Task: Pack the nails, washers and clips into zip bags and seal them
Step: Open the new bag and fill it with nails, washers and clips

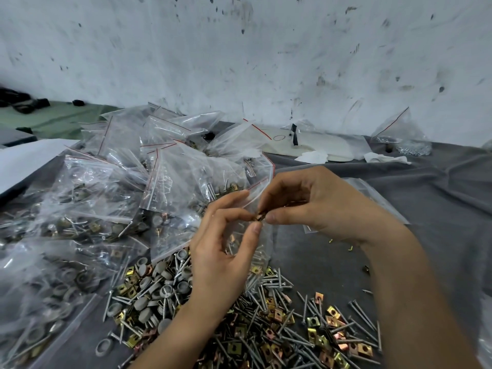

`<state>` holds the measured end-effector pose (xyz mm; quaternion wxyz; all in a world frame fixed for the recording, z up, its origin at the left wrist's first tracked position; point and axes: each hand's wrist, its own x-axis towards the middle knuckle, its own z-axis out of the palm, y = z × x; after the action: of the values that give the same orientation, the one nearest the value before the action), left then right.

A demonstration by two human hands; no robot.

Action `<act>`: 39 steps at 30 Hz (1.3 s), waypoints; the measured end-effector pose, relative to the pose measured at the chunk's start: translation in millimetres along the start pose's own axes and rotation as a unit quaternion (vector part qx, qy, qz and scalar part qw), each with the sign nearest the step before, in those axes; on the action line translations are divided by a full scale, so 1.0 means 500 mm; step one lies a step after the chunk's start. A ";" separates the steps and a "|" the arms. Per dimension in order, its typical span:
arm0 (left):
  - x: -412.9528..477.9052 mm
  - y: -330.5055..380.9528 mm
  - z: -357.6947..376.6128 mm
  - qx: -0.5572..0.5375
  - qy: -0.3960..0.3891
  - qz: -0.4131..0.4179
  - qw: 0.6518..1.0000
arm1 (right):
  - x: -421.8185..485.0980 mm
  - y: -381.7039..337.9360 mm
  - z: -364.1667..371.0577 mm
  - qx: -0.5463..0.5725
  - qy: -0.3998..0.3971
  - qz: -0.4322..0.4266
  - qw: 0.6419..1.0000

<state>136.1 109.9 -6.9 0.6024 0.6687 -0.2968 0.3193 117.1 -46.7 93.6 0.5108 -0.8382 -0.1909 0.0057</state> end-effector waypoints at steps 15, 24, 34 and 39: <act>0.005 0.004 0.000 -0.026 0.008 -0.024 0.999 | 0.003 -0.009 0.011 -0.081 0.047 0.009 0.996; 0.003 -0.002 0.003 -0.065 -0.003 -0.021 0.998 | 0.007 0.013 0.006 -0.075 0.041 0.082 0.993; 0.001 -0.008 0.003 -0.051 -0.001 -0.041 0.998 | 0.016 0.059 0.073 -0.210 -0.207 0.431 0.853; 0.002 -0.008 0.002 -0.062 -0.003 -0.049 0.997 | 0.029 0.045 0.109 -0.285 -0.218 0.407 0.840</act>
<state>139.8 109.2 -8.6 0.6566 0.6449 -0.2843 0.2687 126.8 -4.6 50.9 0.1469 -0.9262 0.0676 0.3405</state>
